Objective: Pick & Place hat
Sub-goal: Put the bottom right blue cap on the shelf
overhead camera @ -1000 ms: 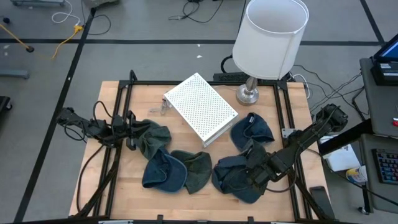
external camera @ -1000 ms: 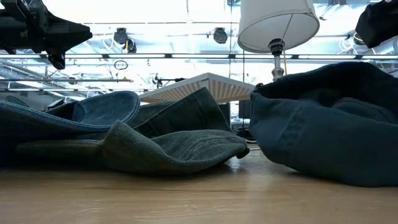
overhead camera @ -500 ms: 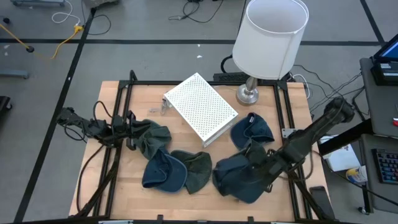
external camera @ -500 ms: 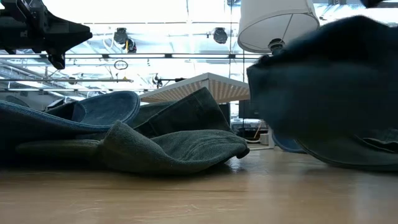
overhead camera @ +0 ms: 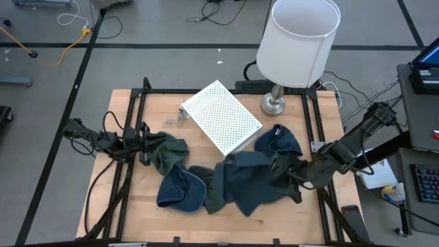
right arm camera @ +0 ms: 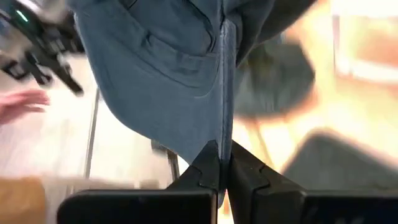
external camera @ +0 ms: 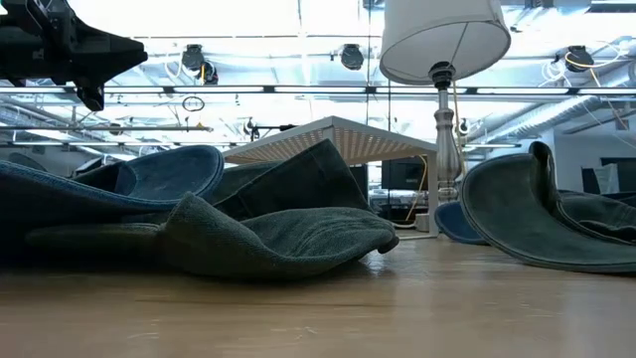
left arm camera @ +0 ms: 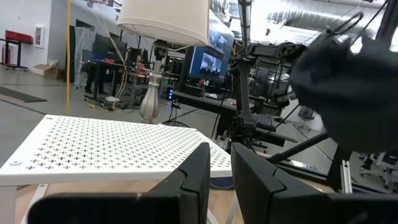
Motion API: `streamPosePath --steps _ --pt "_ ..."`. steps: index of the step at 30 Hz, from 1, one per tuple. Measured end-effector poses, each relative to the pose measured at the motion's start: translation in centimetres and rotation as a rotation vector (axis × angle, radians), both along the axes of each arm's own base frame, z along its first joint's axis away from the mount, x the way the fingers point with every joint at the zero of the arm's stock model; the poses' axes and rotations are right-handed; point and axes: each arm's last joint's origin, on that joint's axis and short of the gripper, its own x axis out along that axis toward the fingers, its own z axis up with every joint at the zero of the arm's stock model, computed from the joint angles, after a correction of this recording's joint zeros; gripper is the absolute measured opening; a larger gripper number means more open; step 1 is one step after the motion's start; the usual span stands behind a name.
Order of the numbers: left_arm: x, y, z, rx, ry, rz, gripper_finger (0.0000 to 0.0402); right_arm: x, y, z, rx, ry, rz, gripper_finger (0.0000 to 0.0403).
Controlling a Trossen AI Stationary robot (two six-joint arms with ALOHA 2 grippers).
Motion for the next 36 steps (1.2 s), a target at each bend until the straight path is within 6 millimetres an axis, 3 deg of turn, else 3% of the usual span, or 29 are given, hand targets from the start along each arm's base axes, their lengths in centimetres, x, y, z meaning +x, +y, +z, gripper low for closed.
streamPosePath --steps 9,18,29,36 --pt "0.0 0.0 0.0 0.0 0.0 0.0 0.0067 2.3 0.3 1.1 -0.309 -0.259 -0.054 0.0003" --pt "0.0 0.0 0.0 0.0 0.0 0.0 0.0067 6.0 -0.5 0.5 -0.497 -0.331 -0.126 0.0003" --pt "0.0 0.0 0.0 -0.074 -0.018 -0.016 0.0067 11.4 -2.4 -1.3 -0.577 -0.385 -0.254 0.0003" --pt "0.0 0.0 0.0 -0.079 -0.021 -0.018 0.0067 13.6 -3.7 -2.5 -0.575 -0.395 -0.322 0.0003"
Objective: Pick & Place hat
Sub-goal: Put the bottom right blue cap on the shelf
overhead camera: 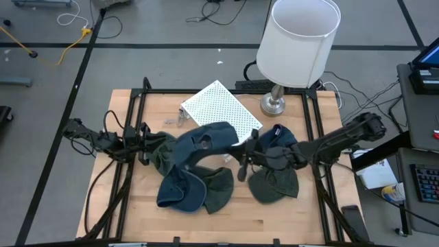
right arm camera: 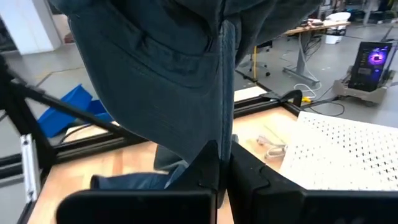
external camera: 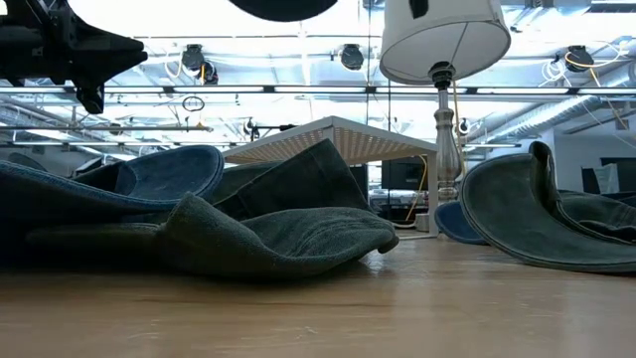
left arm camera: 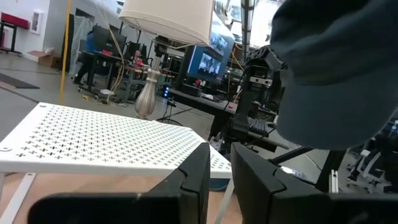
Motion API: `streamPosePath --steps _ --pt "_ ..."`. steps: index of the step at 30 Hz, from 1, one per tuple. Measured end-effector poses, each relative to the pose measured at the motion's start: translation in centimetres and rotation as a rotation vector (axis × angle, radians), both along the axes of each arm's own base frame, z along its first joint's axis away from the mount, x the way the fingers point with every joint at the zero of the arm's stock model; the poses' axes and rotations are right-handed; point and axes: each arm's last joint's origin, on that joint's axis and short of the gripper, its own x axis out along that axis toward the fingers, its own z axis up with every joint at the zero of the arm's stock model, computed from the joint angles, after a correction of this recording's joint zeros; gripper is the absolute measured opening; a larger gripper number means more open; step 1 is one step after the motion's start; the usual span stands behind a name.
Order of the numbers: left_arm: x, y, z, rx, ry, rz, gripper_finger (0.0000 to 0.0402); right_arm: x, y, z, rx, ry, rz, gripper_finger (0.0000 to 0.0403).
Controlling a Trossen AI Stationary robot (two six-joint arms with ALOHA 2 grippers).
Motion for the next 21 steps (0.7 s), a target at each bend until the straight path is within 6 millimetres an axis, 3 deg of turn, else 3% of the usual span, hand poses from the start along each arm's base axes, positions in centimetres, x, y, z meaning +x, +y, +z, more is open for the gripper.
streamPosePath --steps 8,21 --pt "0.0 -0.1 0.0 -0.026 -0.011 -0.046 0.0067 1.4 -0.9 -0.2 -0.059 -0.057 -0.026 0.0004" --pt "0.0 0.0 0.0 -0.057 -0.015 -0.026 0.0067 1.5 -1.1 0.0 -0.076 -0.072 -0.031 0.0004"
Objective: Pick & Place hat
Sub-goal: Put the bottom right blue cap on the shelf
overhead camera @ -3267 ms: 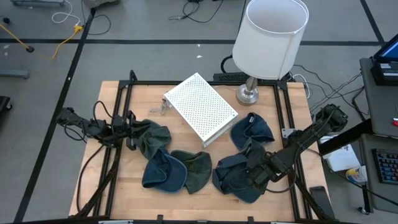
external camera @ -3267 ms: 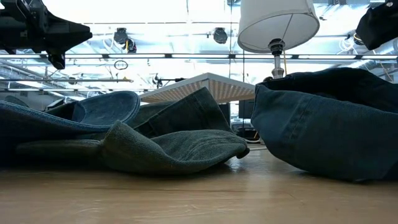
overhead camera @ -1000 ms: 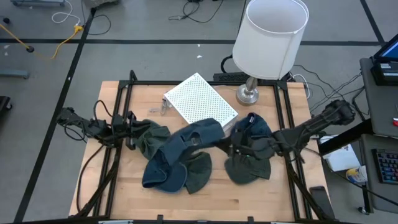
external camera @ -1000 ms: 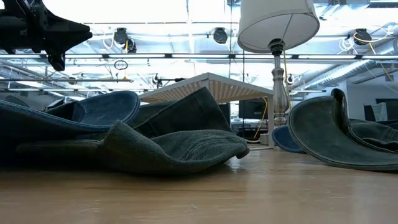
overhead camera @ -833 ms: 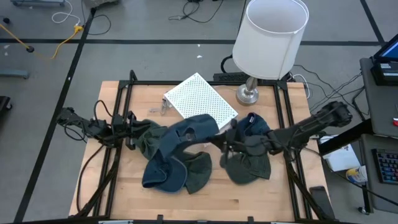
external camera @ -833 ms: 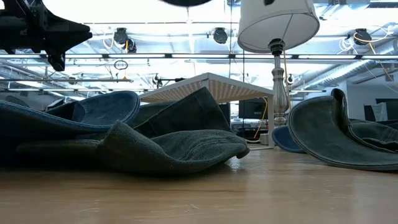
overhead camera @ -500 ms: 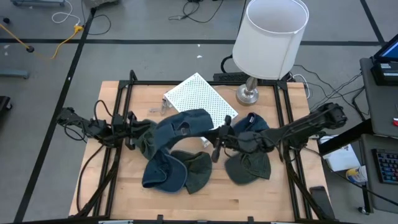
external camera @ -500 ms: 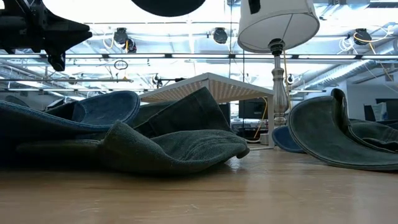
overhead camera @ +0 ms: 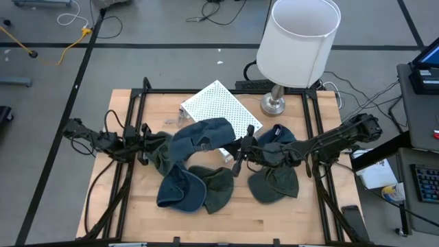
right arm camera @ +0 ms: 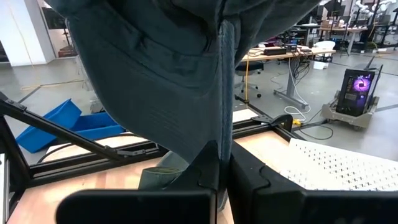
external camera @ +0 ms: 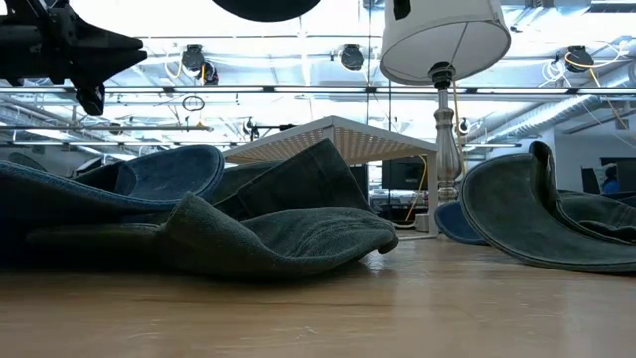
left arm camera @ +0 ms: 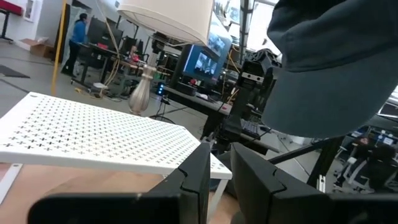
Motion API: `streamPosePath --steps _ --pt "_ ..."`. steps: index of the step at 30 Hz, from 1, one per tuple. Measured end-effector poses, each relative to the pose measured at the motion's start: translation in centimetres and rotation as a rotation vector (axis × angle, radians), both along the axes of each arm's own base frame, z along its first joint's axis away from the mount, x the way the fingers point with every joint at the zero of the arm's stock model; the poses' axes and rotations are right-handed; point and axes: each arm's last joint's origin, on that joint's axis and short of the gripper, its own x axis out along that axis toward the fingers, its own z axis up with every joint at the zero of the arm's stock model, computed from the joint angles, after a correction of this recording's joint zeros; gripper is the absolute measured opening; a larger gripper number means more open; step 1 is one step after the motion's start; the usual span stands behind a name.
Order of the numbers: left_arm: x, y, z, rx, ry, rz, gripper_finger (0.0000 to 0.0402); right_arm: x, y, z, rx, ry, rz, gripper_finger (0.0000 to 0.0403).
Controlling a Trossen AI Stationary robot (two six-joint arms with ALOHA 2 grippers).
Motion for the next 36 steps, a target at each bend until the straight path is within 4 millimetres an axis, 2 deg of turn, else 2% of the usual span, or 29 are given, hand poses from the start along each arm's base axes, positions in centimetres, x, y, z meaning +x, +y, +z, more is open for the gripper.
streamPosePath --steps 10,13,17,20,23,29,36 --pt "0.0 0.0 0.0 -0.078 -0.021 -0.032 0.007 0.0 0.1 0.0 0.004 -0.001 0.003 0.0004" --pt "0.0 -0.1 0.3 -0.086 -0.044 -0.056 0.0093 0.0 0.1 0.0 -0.002 0.0 0.003 0.0004" --pt "-0.2 0.0 0.8 -0.146 -0.085 -0.08 0.0145 -0.4 0.1 0.6 -0.026 0.003 0.072 0.0004" --pt "-0.5 0.0 2.1 -0.171 -0.125 -0.12 0.0177 -0.7 0.2 1.1 -0.063 -0.001 0.109 0.0004" --pt "-0.7 0.0 3.8 -0.187 -0.149 -0.141 0.0192 -1.2 0.0 1.7 -0.091 -0.009 0.111 0.0004" --pt "-0.6 0.0 8.5 -0.285 -0.167 -0.183 0.0195 -2.2 -0.3 2.6 -0.174 0.023 0.114 0.0004" --pt "1.6 -1.2 13.8 -0.329 -0.057 -0.25 0.0195 -3.3 -0.3 3.7 -0.244 0.014 0.195 0.0004"
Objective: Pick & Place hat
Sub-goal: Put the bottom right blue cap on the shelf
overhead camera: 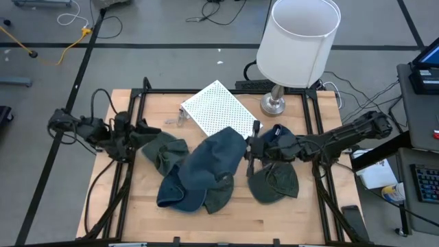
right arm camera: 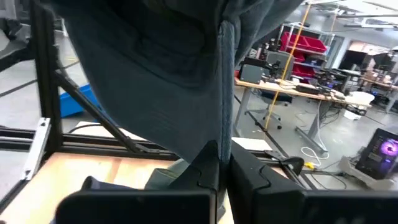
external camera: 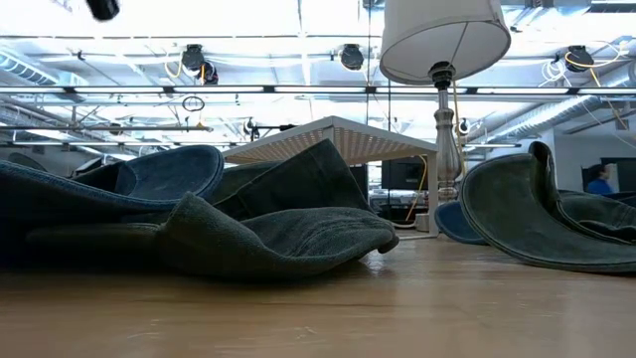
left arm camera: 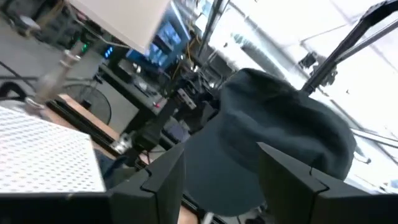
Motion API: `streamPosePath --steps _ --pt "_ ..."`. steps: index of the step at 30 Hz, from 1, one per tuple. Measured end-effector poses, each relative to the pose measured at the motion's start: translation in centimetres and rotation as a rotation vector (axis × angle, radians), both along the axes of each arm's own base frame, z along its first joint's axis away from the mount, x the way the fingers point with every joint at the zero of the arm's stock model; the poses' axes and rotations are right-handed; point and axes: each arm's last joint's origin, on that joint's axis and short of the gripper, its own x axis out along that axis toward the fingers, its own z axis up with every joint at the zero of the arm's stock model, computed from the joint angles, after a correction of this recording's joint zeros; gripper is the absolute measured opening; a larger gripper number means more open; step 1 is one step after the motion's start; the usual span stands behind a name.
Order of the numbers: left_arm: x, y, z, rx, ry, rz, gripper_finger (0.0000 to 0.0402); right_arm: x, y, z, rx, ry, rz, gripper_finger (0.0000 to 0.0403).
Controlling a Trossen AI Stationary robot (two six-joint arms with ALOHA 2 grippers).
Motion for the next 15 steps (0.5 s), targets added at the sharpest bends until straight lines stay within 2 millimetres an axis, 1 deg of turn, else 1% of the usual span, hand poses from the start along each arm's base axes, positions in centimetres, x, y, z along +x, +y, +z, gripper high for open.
streamPosePath --steps 6,9,15 --pt "2.7 -1.5 4.9 0.021 0.005 -0.089 0.0195 -1.2 -0.2 0.9 -0.005 -0.004 0.003 0.0004" --pt "4.1 -2.3 7.2 0.035 -0.005 -0.139 0.0195 -1.6 -0.4 1.1 -0.006 0.014 0.004 0.0004" --pt "6.9 -3.4 10.4 0.064 0.096 -0.161 0.0195 -2.0 -0.5 0.8 -0.03 0.073 0.005 0.0004"
